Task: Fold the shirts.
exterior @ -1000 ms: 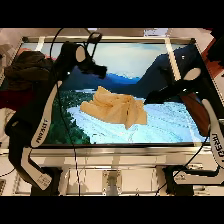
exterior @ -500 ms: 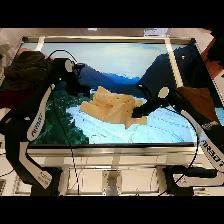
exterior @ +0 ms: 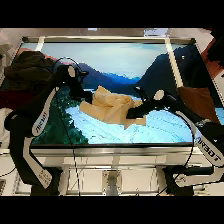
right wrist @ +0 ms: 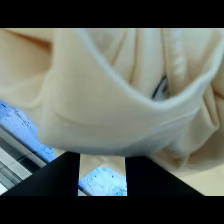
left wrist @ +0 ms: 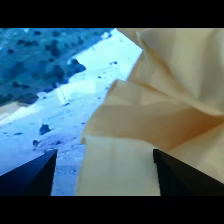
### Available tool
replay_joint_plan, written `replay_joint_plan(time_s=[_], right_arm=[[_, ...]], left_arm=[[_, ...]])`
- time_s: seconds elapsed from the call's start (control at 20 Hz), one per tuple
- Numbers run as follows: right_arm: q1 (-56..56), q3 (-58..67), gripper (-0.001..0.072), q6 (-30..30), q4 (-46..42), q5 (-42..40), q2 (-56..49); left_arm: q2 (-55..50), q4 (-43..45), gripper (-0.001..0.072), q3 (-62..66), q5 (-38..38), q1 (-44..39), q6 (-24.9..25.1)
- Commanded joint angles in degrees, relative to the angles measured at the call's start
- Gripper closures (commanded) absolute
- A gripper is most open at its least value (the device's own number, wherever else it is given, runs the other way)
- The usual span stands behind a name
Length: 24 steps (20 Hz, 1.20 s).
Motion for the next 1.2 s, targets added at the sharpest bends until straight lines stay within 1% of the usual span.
replay_joint_plan(time_s=[0.0,0.05,0.1,0.15,0.25,0.3,0.45,0.6,0.8,0.95,1.05,1.15], right_arm=[[0.1,0.0,0.0373,0.0,3.1,-2.4,-1.0],[0.1,0.0,0.0404,0.0,3.5,-3.7,-1.0],[0.1,0.0,0.0528,0.0,3.6,-4.9,-1.0],[0.1,0.0,0.0671,0.0,3.6,-6.1,-1.0],[-0.5,0.2,0.0679,-0.3,3.4,-6.5,-1.0],[-1.1,0.8,0.068,-0.2,2.9,-5.2,-1.0],[-4.2,4.2,0.0681,-0.2,1.1,2.8,0.6],[-8.0,8.6,0.0681,0.0,-3.6,8.8,6.9],[-12.7,15.6,0.0681,0.5,-5.4,16.8,20.9],[-14.8,21.6,0.0681,3.1,-8.1,19.2,32.6],[-14.7,25.7,0.0682,4.0,-11.7,18.2,39.9],[-14.8,29.6,0.0683,6.3,-16.1,15.8,45.1]], left_arm=[[-1.9,-3.3,0.0508,0.0,-3.4,0.0,2.6],[-2.2,-3.3,0.0694,0.0,-3.4,0.0,2.6],[-2.3,-3.3,0.0695,0.0,-3.3,0.0,2.7],[-2.3,-3.2,0.0695,0.0,-2.9,0.0,2.7],[-2.3,-3.2,0.0695,0.1,-2.8,0.1,2.7],[-2.2,-2.6,0.0695,0.6,-3.4,0.1,2.6],[-0.3,-1.1,0.0696,5.4,-5.7,0.9,2.6],[4.6,-0.7,0.0696,12.7,-10.3,2.7,2.7],[17.2,2.8,0.0696,18.1,-11.1,4.8,2.6],[30.0,5.5,0.0695,18.4,-10.4,4.8,2.6],[38.1,5.6,0.0696,18.4,-7.2,4.8,2.6],[45.1,6.4,0.0696,18.4,-0.9,4.8,1.8]])
